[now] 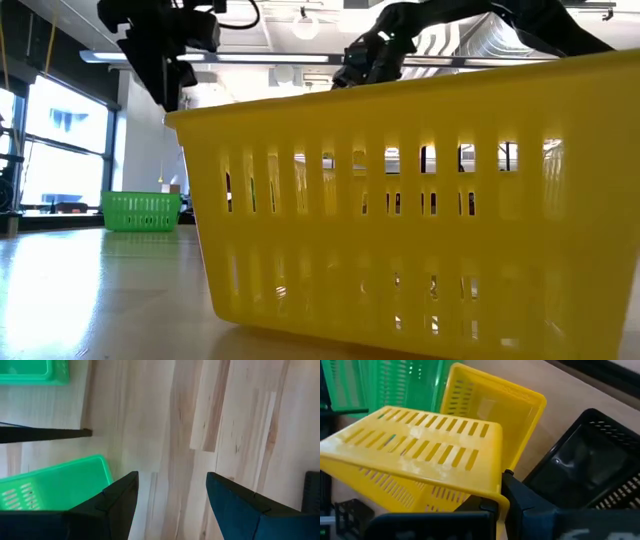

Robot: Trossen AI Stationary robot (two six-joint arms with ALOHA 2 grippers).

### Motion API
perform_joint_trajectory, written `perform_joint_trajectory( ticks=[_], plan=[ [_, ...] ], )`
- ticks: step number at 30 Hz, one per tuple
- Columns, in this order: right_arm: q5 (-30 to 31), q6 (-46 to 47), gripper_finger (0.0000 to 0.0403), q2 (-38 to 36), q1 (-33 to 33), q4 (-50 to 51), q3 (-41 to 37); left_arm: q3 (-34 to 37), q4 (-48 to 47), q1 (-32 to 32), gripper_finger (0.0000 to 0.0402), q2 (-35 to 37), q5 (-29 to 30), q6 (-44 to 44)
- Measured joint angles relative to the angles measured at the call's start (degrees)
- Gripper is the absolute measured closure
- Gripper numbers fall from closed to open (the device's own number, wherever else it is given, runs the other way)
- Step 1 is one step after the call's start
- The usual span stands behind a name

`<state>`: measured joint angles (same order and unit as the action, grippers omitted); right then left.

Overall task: Stack baskets on shelf by color
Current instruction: Stack the left yellow bin on top of the yellow bin on the shelf

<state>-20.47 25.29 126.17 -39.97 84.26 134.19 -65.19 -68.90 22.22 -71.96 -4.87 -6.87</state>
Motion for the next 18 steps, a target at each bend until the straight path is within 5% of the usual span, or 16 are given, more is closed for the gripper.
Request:
perform_joint_trajectory(
  ticks=[18],
  plan=[
    [1.48, 6.33, 0.0403, 2.54, 0.95, -2.06, -0.02, 0.01, -0.16, 0.0, 0.0177, 1.05, 0.14, 0.69]
  ],
)
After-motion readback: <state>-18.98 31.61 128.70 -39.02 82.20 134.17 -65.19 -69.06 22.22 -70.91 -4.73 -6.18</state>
